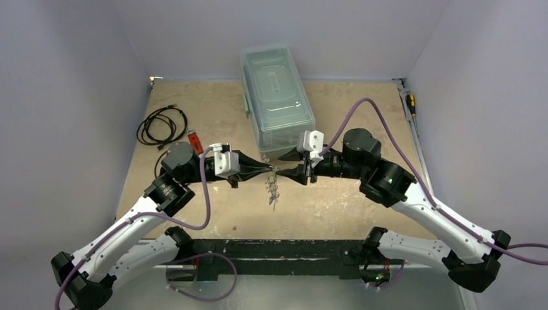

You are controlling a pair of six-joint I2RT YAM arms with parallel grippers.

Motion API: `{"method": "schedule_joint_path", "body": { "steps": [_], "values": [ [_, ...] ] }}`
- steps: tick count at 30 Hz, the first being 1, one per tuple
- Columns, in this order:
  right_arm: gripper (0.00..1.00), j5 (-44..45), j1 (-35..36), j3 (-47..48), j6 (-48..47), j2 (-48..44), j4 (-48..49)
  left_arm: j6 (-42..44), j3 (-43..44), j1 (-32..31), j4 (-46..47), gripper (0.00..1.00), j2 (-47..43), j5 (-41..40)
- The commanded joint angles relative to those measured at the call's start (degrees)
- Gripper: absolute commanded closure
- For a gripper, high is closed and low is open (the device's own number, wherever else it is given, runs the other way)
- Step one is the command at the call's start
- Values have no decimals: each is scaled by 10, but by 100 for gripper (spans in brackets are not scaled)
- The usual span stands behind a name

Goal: Put the keys on the keyring

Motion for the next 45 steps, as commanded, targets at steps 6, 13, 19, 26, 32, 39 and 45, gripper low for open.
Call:
{"method": "schedule_joint_path", "body": {
  "steps": [6, 13, 19, 26, 32, 39, 45],
  "values": [
    [71, 7, 0, 2, 8, 5, 22, -17, -3, 2, 53, 100, -14, -5],
    [69, 11, 0, -6, 9, -2, 15, -18, -6, 5, 57, 100, -16, -10],
    [80, 7, 0, -9, 9, 2, 18, -23, -6, 4, 65, 100, -14, -6],
    [100, -1, 0, -8, 7, 4, 19, -30, -9, 6, 73, 100, -14, -7],
    [100, -18, 0, -5, 8, 15, 23, -43, -12, 7, 88, 100, -13, -7],
    [100, -35, 0, -4, 8, 30, 34, -51, -15, 8, 96, 100, -10, -11],
    [100, -40, 0, 7, 8, 43, 38, -52, -16, 8, 96, 100, -7, -13]
  ]
}}
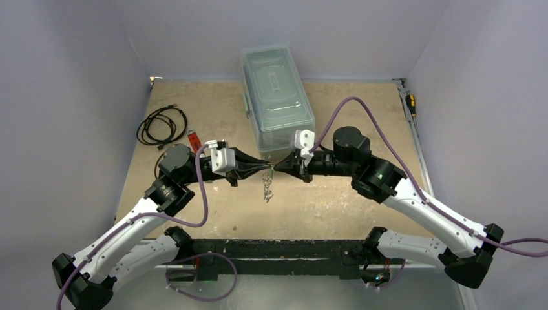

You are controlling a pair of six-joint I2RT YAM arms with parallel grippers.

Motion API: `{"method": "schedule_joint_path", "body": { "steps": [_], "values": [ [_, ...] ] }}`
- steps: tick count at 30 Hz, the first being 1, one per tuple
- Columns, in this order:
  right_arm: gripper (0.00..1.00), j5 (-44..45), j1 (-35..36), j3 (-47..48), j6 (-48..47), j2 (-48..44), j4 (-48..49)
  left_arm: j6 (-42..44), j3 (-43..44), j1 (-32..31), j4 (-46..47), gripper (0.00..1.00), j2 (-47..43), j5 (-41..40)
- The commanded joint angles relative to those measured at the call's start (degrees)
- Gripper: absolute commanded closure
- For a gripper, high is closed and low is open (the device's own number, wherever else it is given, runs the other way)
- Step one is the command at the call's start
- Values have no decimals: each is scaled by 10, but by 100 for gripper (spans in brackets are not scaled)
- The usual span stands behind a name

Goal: Put the keys on the keyring

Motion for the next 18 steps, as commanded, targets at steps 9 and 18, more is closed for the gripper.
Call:
{"method": "schedule_joint_path", "body": {
  "steps": [9, 18],
  "values": [
    [100, -43, 5, 40, 6, 33, 37, -11, 3, -1, 50, 100, 3, -3],
    [100, -47, 5, 57, 23, 35, 55, -11, 2, 0, 50, 100, 4, -12]
  ]
}}
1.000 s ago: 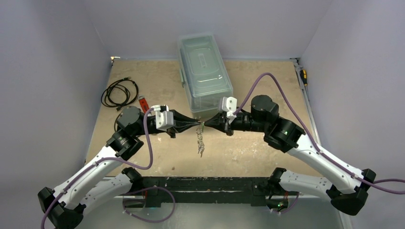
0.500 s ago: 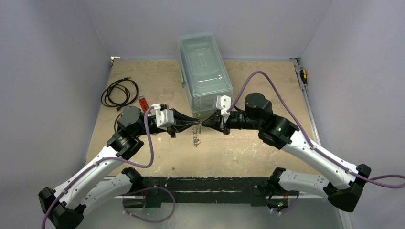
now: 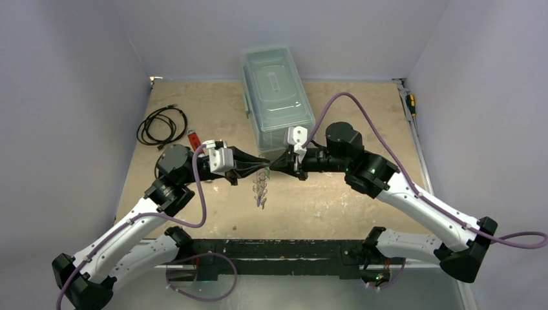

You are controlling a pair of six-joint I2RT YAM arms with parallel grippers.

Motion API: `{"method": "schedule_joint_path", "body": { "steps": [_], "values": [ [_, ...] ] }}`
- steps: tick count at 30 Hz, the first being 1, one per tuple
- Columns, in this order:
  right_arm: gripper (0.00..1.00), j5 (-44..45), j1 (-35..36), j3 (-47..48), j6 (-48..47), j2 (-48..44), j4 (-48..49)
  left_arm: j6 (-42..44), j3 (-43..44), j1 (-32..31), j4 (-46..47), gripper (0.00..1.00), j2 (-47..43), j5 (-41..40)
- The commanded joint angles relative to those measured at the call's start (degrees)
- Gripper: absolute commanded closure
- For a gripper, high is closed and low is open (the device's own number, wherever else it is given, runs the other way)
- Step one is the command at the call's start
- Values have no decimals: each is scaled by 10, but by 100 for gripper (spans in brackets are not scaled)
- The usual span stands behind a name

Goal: Put the keys on the keyring

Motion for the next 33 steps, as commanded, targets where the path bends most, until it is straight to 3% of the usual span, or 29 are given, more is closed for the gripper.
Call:
{"method": "schedule_joint_path", "body": {
  "steps": [1, 4, 5, 8, 11, 21, 33],
  "values": [
    [100, -32, 5, 38, 24, -4, 61, -7, 2, 0, 34, 100, 3, -11],
    [100, -54, 5, 43, 30, -4, 67, -9, 2, 1, 35, 100, 2, -13],
    [96, -57, 5, 44, 30, -5, 66, -8, 1, 1, 36, 100, 2, -14],
    [67, -52, 5, 30, 25, -22, 68, -10, 0, 2, 39, 100, -2, -15],
    [56, -50, 5, 12, 32, -38, 81, -12, -2, 3, 43, 100, -7, -14],
    [63, -41, 5, 1, 33, -26, 91, -16, -7, 4, 61, 100, -17, -12],
    [61, 33, 2, -53, 57, -70, 119, -46, -11, 6, 78, 100, -23, -40]
  ]
}}
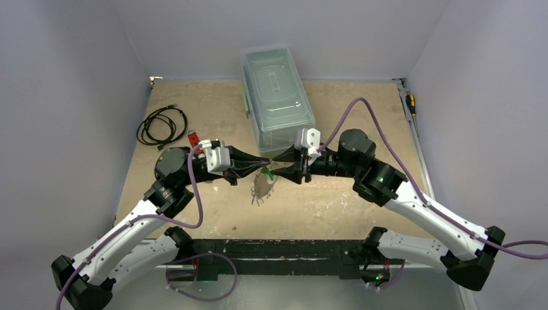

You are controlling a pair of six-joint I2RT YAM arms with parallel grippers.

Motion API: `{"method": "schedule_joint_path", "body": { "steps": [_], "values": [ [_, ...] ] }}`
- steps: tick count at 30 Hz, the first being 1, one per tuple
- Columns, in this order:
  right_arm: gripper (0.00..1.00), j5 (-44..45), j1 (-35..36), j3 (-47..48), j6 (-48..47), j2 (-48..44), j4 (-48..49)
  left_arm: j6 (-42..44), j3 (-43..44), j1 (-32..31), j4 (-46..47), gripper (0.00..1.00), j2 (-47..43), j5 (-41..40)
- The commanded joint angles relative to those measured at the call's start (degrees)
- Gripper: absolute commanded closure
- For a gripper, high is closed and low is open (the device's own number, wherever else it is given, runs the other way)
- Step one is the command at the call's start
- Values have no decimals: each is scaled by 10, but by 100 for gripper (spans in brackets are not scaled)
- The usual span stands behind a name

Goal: Put the keys on the keyring

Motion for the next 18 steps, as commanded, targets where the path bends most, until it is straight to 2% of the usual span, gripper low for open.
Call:
{"method": "schedule_joint_path", "body": {
  "steps": [1, 7, 18],
  "values": [
    [61, 38, 1, -23, 34, -25, 59, -28, -1, 5, 52, 100, -11, -29],
    [58, 62, 0, -82, 89, -59, 171, -65, -16, 6, 100, 100, -20, -61],
    [67, 29, 0, -127, 173, -46, 319, -156, -56, 7, 229, 100, -20, -59]
  ]
}}
